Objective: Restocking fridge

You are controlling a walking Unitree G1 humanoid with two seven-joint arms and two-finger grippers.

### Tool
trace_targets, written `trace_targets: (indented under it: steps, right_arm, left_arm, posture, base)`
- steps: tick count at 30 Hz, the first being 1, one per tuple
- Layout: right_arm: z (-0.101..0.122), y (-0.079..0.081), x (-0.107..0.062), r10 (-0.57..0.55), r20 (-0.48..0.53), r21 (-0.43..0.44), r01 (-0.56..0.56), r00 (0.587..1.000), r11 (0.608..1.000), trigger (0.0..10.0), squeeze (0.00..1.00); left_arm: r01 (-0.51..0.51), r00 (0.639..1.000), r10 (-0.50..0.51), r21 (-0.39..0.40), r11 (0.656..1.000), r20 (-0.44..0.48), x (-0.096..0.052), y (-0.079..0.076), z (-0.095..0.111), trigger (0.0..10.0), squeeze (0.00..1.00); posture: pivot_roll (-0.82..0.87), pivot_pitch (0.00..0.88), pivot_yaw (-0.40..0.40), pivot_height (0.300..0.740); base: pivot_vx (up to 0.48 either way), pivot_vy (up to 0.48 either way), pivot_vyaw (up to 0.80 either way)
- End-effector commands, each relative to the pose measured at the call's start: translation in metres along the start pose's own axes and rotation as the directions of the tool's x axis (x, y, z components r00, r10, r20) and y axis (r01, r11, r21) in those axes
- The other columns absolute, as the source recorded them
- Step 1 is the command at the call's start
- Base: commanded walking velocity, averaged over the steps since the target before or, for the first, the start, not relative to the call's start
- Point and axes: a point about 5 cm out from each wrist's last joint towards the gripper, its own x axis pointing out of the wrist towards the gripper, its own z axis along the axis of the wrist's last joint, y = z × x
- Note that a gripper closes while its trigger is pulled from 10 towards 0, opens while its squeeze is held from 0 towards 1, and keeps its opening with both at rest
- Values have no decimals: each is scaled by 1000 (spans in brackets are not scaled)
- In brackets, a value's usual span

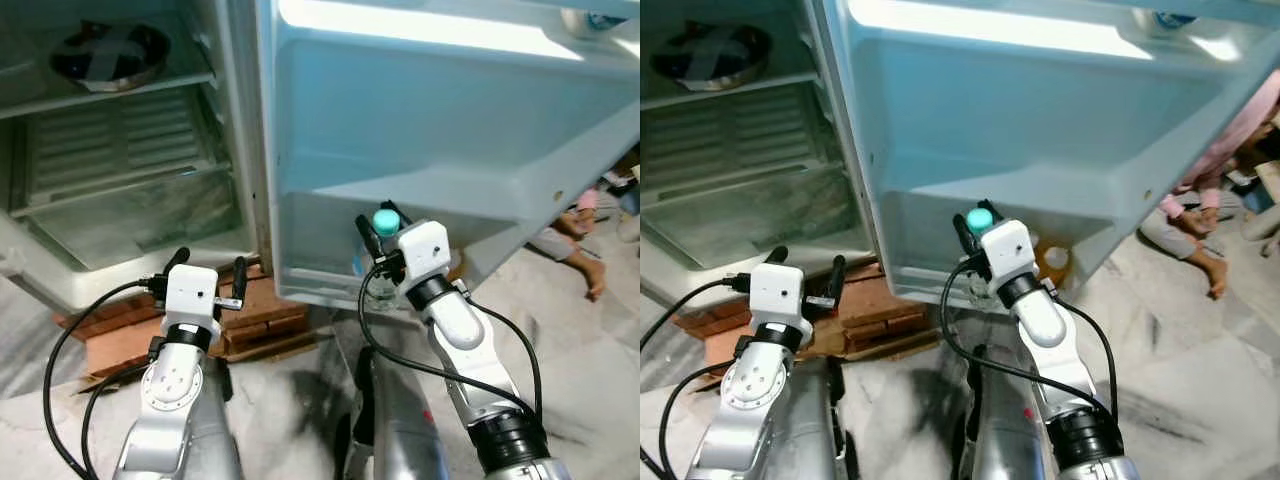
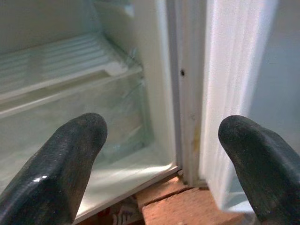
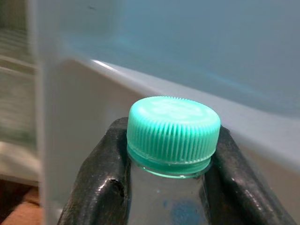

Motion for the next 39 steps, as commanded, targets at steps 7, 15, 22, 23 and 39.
trace_targets:
  steps: [7,15,22,23,39]
  right_arm:
    - [3,34,22,127,50,45,-129,991,991,10000,0]
    - [6,44,43,159,63,25,-161,985,987,10000,0]
    - [23,33,64,156,134,-45,-152,979,987,10000,0]
    - [24,31,65,154,142,-57,-147,978,988,10000,0]
    - [41,22,94,143,214,-345,-62,966,937,10000,0]
  left_arm:
    - [-59,991,70,94,994,-115,-31,18,-15,10000,0]
    - [-87,984,108,151,985,-139,-51,31,-12,10000,0]
    - [-91,987,112,174,981,-116,-52,28,0,10000,0]
    - [-90,987,112,175,980,-117,-53,27,1,10000,0]
    - [-103,987,126,209,973,-97,-66,33,22,10000,0]
  posture:
    - [152,251,-65,552]
    - [202,305,-74,552]
    - [217,312,-88,507]
    - [218,313,-89,507]
    - [275,401,-90,507]
  base:
    - [0,0,0]
    - [0,0,0]
    - [0,0,0]
    - [0,0,0]
    - [0,0,0]
